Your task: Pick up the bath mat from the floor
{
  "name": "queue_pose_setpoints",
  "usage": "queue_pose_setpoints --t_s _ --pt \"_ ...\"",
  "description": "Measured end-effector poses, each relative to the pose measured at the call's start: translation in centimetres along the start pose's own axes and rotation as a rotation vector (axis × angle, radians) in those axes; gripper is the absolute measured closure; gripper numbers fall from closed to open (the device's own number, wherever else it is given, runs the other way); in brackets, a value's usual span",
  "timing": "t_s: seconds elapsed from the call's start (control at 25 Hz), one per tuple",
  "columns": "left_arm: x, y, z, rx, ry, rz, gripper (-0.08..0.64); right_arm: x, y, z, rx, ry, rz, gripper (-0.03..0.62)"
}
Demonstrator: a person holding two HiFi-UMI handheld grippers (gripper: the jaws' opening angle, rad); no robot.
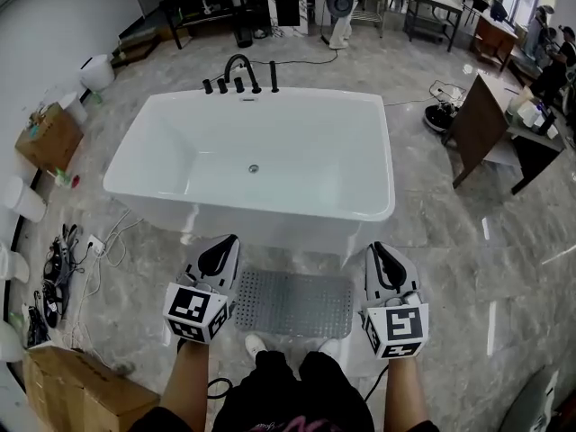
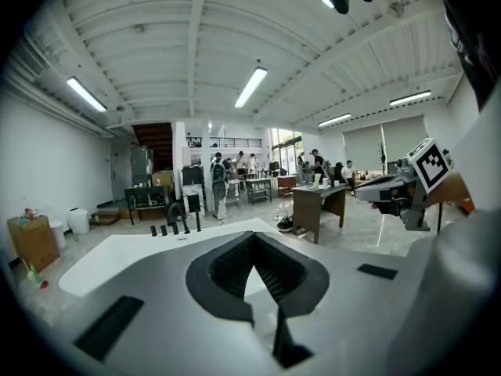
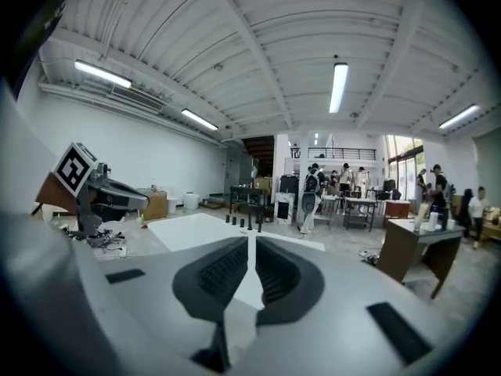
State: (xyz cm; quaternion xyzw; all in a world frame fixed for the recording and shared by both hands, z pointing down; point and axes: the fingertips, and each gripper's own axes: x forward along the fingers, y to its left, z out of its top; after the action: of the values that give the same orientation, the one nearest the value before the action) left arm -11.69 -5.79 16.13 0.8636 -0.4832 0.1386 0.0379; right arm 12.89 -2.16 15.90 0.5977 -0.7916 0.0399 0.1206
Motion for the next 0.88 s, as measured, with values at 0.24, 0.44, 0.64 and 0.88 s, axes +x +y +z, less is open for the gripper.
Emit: queue_pose_setpoints --t_s 0.24,0.44,0.64,0.88 --pt "1.2 2.4 -5.3 -0.054 0.093 -0.03 0.551 2.6 2.1 -3.9 0.013 0.098 0.016 0.568" --pt "2.7 4.3 -13.1 -0.108 0.203 -0.022 0.551 4.2 2.9 -10.4 0.022 0.214 0.017 0.563" --pt "4.1 4.3 -24.8 -0.152 0.341 -0.036 0.38 5.3 3.2 -21.0 0.058 0.344 0.049 0.434" --pt "5.6 4.3 -43.4 -0.18 0.523 -0.016 0.334 6.4 3.6 -39.1 0.121 0.519 0.046 0.38"
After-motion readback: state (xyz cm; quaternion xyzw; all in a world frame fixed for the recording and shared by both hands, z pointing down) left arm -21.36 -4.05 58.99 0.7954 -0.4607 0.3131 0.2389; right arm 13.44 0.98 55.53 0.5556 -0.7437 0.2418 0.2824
